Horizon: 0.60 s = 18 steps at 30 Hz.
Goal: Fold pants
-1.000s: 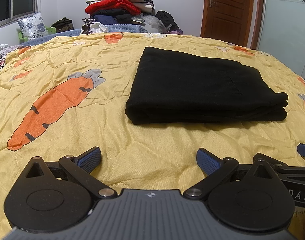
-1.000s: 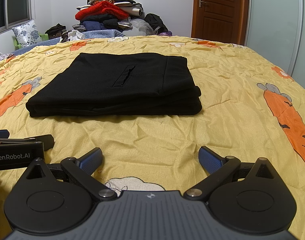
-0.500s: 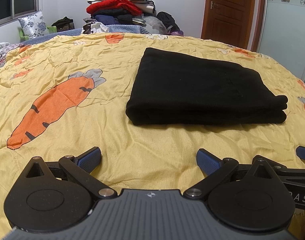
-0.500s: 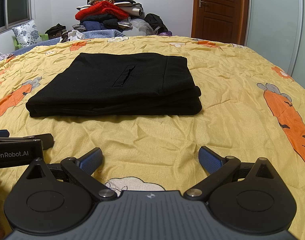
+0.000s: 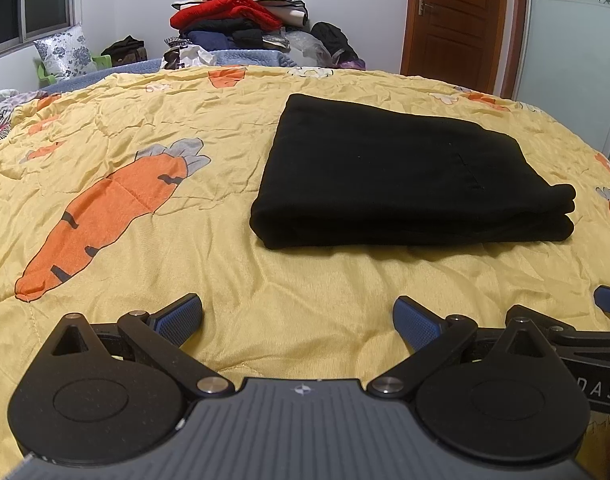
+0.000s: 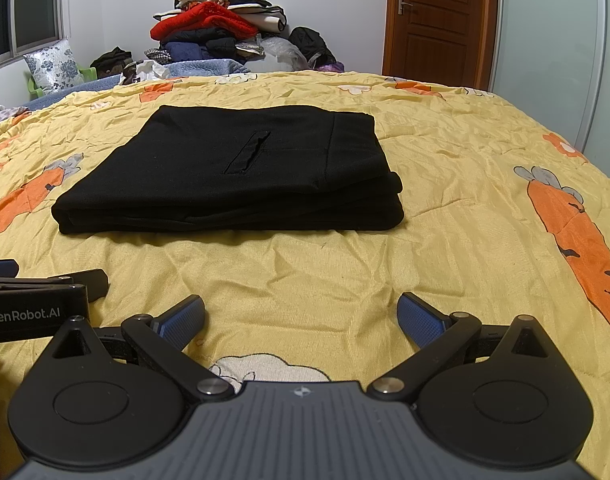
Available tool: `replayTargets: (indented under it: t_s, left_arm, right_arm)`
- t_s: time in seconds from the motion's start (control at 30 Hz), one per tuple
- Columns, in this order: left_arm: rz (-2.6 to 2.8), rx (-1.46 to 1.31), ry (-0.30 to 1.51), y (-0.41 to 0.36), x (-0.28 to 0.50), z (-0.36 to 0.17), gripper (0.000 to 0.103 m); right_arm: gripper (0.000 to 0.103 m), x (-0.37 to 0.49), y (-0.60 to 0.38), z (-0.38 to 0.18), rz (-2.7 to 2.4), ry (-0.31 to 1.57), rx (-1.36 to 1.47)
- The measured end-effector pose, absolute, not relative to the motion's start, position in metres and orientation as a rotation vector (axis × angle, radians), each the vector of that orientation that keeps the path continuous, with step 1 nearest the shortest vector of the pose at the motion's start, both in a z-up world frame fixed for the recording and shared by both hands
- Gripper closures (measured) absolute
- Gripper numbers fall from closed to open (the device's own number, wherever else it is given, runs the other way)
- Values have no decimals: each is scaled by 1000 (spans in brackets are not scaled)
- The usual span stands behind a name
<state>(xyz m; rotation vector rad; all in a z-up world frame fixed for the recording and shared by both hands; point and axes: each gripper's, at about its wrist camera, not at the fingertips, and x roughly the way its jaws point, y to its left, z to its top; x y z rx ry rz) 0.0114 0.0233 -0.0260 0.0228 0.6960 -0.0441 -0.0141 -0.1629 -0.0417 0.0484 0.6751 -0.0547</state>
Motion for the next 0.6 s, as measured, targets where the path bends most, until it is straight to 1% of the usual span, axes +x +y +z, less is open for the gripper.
replayTargets:
  t_s: [0.4, 0.6]
  left_arm:
    - [-53, 17, 696, 24, 11, -26, 0]
    - [-20, 2, 655, 34, 3, -17, 0]
  right_arm:
    - [0, -14, -163, -42, -55, 676, 47]
    - [0, -14, -163, -42, -52, 675, 52]
